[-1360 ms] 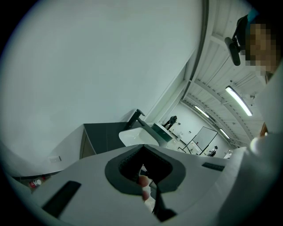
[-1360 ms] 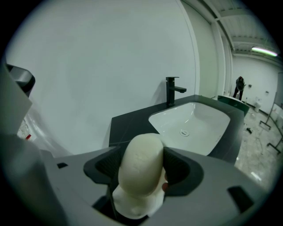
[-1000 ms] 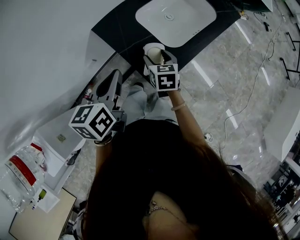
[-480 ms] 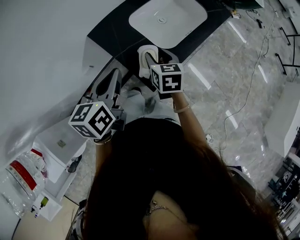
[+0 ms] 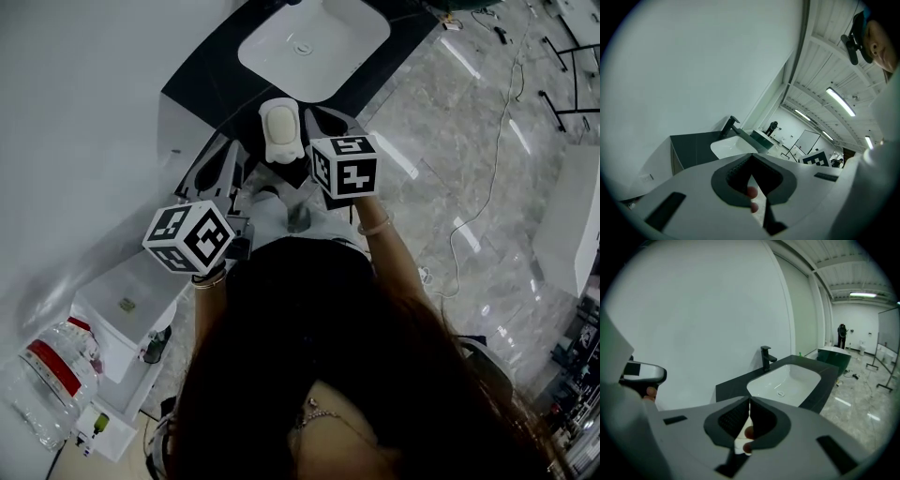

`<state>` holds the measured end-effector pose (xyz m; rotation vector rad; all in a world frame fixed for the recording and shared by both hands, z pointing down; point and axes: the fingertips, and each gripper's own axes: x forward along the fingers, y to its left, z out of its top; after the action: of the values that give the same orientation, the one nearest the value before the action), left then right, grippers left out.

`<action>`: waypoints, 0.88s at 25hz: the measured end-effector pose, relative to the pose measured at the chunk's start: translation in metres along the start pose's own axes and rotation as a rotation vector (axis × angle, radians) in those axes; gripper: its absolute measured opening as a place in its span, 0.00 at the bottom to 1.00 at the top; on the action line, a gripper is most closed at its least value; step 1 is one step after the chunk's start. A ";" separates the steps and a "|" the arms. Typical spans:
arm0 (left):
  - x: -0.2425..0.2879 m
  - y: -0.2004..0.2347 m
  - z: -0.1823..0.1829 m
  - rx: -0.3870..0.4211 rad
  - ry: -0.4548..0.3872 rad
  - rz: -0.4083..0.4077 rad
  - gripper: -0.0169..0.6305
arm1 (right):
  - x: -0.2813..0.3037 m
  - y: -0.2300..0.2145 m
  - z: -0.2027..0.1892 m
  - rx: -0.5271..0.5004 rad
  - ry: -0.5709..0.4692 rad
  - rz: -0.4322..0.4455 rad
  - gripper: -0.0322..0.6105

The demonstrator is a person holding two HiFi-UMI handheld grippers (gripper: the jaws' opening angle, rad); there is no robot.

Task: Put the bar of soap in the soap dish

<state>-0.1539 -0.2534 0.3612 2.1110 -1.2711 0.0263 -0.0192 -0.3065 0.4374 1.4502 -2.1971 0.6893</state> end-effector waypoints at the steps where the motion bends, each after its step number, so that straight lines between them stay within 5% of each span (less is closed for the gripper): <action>1: 0.002 -0.002 -0.001 0.004 0.003 -0.002 0.02 | -0.003 -0.002 -0.001 0.013 -0.001 0.003 0.09; 22: 0.014 -0.017 -0.005 0.030 0.000 0.025 0.02 | -0.033 -0.022 -0.007 0.031 -0.012 0.008 0.08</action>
<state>-0.1319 -0.2565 0.3609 2.1204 -1.3044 0.0566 0.0138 -0.2861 0.4278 1.4657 -2.2119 0.7220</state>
